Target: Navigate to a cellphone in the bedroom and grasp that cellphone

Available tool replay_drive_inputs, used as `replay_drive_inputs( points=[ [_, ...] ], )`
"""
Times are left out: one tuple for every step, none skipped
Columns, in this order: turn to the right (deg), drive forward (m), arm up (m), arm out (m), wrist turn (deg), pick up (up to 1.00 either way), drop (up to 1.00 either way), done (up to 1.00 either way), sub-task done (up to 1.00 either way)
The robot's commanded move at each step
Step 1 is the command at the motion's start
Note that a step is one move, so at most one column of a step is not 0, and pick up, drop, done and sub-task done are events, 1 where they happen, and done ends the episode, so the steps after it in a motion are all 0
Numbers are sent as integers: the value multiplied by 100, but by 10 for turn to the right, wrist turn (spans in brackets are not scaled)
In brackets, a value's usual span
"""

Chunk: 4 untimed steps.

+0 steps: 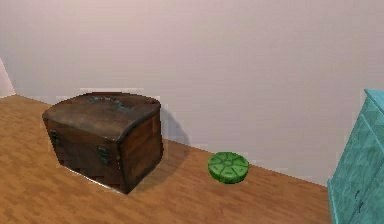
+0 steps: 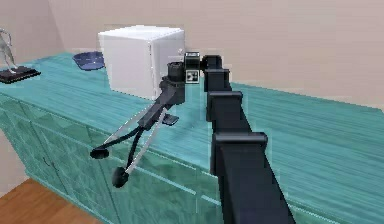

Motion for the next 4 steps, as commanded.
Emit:
replay_drive_inputs(
  points=[
    [0,0,0,0,450,0,0,0,0],
    [0,0,0,0,450,0,0,0,0],
    [0,0,0,0,300,0,0,0,0],
    [0,0,-12,0,0,0,0,0,0]
  ],
)
